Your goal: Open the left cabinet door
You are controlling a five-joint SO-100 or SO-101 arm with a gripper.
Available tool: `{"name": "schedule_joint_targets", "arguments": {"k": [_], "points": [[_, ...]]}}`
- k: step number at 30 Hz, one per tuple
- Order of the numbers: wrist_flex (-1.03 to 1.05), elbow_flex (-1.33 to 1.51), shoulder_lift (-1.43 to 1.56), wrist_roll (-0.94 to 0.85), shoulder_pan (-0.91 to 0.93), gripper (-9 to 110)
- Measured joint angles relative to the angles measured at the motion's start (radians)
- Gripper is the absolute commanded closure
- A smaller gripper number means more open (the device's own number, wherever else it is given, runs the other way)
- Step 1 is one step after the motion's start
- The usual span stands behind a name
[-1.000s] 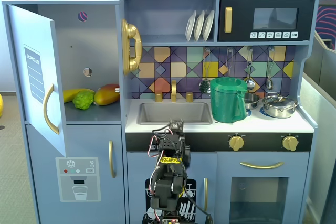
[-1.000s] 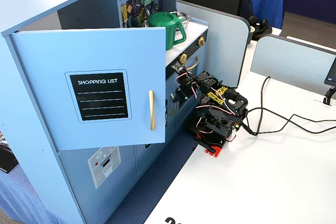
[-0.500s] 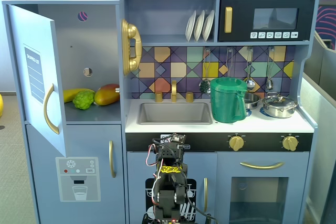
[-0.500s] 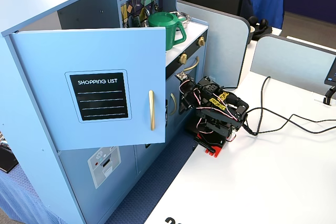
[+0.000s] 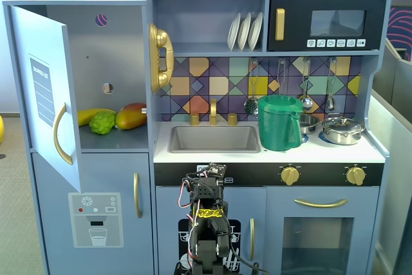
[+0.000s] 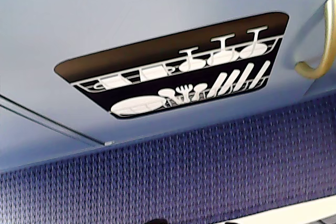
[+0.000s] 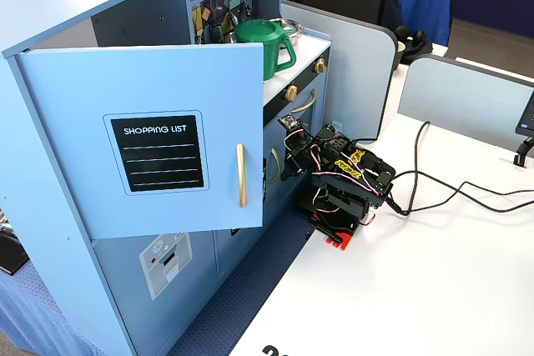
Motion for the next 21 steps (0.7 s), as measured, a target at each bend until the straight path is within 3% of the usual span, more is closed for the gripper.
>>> {"name": "schedule_joint_targets", "arguments": {"k": [21], "points": [[0.012, 0.0, 0.002, -0.066, -0.028, 101]]}}
